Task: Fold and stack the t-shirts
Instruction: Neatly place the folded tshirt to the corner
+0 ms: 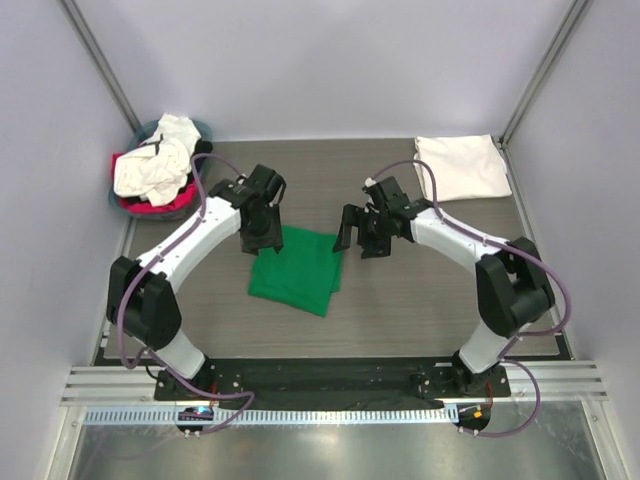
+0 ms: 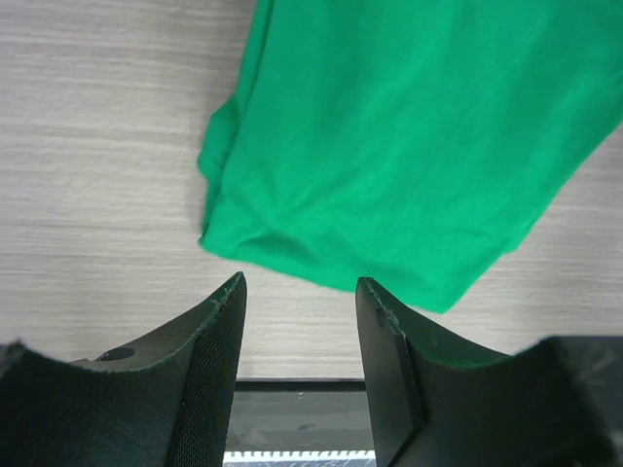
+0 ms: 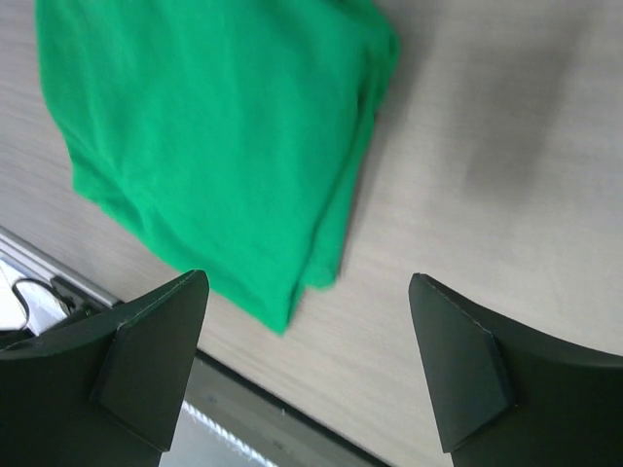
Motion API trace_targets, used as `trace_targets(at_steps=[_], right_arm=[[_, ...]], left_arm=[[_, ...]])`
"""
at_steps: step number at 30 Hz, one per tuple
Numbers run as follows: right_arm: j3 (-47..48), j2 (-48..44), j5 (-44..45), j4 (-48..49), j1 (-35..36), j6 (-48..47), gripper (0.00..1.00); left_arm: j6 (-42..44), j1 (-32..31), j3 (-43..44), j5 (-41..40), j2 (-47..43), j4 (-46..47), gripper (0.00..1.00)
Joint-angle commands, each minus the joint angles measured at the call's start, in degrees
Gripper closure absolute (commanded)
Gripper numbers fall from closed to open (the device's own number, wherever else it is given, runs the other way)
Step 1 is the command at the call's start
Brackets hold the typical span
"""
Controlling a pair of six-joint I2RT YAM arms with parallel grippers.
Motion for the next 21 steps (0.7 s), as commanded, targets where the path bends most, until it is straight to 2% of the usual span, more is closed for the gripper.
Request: trace_targets(at_steps=[1, 9, 15, 18, 21], right_arm=[[5.93, 5.02, -3.06, 2.43, -2.12, -3.26, 0.10], [11.99, 19.86, -8.33, 7.70, -5.02, -5.72, 0.14], [8.24, 25.95, -13.08, 15.52, -3.62, -3.35, 0.23], [4.10, 26.48, -14.05, 19.74, -3.62, -2.03, 0.28], [1.64, 27.53, -15.28, 22.99, -3.62, -1.68, 0.42]], left_arm=[[1.92, 0.19, -1.64, -1.84, -6.01, -2.61, 0.50], [1.75, 0.19, -11.92, -2.81, -20.33, -4.19, 0.50], [2.54, 0.28, -16.94, -3.34, -24.48, -4.54, 0.50], [2.54, 0.28, -18.43, -3.69, -25.97, -4.28, 0.50], [2.28, 0.36, -18.61, -3.69, -26.50, -3.93, 0.50]])
